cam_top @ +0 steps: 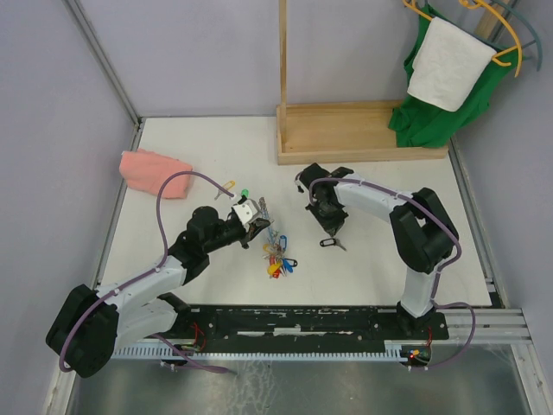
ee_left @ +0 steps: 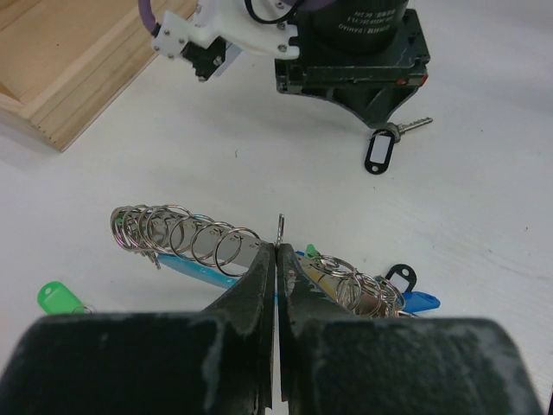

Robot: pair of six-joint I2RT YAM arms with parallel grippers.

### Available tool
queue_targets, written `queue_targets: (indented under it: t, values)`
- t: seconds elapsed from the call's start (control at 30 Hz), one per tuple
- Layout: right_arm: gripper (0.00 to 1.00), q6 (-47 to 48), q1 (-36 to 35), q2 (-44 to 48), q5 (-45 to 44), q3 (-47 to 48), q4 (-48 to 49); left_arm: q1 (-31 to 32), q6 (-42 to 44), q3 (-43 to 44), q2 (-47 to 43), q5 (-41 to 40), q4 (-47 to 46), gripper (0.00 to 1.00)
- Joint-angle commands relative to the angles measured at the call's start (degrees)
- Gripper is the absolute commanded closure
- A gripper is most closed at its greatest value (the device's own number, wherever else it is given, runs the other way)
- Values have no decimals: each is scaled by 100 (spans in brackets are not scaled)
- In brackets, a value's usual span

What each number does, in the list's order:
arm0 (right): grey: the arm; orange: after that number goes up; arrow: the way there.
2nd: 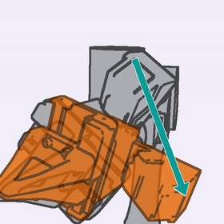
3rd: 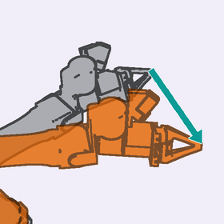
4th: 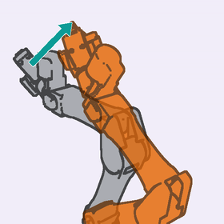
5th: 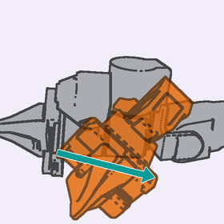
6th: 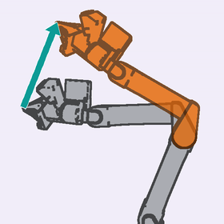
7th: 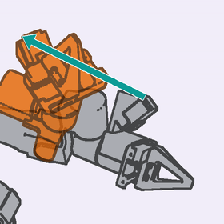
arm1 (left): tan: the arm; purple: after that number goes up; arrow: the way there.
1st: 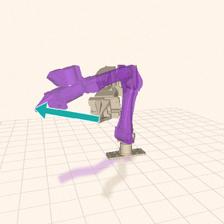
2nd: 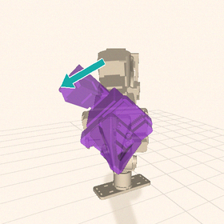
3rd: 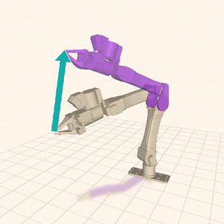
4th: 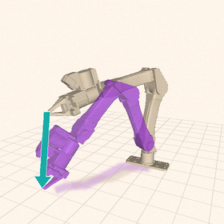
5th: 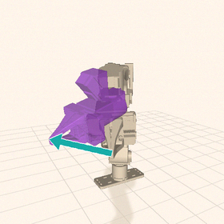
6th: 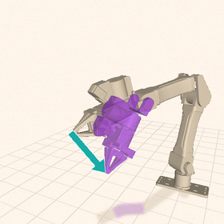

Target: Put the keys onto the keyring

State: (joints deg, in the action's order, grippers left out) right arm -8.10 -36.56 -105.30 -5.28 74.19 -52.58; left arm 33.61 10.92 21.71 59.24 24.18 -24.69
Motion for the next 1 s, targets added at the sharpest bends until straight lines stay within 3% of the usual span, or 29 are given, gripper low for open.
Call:
queue_targets:
  t: [0.0,0.27,0.4,0.7,0.97]
  values:
    - [83,358,-35,-265,74,371,495,19,-136,161,-44,130,-238,97]
    - [68,-318,-135,1079,-340,-747,1258,14,-134,175,-17,119,-238,97]
    - [63,-689,-257,1880,-349,-1670,2105,13,-140,182,-9,130,-238,97]
    - [65,-1062,-335,2750,-548,-3525,4498,14,-152,182,-27,141,-238,97]
    - [72,-1115,-343,2819,-923,-4001,4982,14,-155,194,24,173,-243,97]
